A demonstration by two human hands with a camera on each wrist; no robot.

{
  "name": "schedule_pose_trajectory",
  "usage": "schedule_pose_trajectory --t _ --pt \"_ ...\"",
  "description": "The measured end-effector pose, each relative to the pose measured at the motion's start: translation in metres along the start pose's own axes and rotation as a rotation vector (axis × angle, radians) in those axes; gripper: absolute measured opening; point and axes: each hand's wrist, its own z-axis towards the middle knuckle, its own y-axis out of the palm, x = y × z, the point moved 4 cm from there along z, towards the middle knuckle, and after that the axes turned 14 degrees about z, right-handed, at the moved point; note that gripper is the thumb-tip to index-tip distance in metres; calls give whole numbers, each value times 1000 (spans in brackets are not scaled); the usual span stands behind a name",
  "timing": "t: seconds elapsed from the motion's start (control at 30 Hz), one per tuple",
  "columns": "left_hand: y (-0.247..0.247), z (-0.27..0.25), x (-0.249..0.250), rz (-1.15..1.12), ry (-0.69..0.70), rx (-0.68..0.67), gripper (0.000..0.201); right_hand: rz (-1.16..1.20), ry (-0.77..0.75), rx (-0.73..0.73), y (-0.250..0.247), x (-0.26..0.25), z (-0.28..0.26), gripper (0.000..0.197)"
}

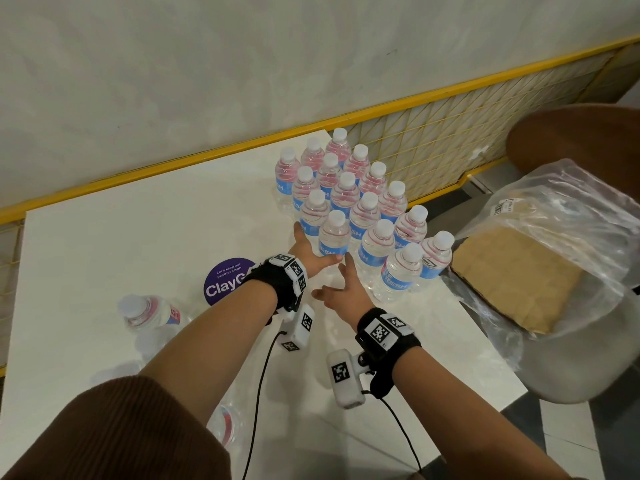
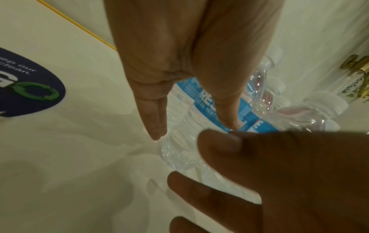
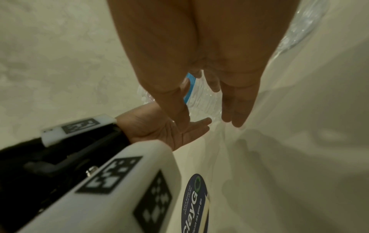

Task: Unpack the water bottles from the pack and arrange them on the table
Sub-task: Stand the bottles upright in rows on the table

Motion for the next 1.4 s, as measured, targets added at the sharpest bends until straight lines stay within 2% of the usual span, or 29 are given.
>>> schedule_pose_trajectory --t 0.23,0.3,0.4,0.5,0.63,0.83,0.97,1.1,1.3,1.4 --pt "-6 7 -4 -7 32 3 132 4 -5 2 -3 2 4 106" --pt "-8 3 -4 -3 30 17 128 -2 6 10 -4 4 5 107" --pt "-4 3 -7 -22 46 53 112 -2 17 14 -6 6 7 107" --pt "-1 3 -6 -23 45 77 113 8 6 11 -6 3 8 105" --pt "-2 5 -4 -5 12 48 120 15 20 15 -6 2 10 107" --pt "-9 7 -4 31 55 33 116 29 39 2 -6 5 9 109" --pt "-12 3 3 62 65 -19 123 20 47 -1 -5 5 8 111" --pt "-14 7 8 115 68 -69 117 22 24 -3 -4 4 7 114" --pt "-16 4 11 82 93 -84 119 4 4 -12 -2 3 6 119" --pt "-14 0 12 93 57 -51 117 -2 -5 -27 -4 4 7 113"
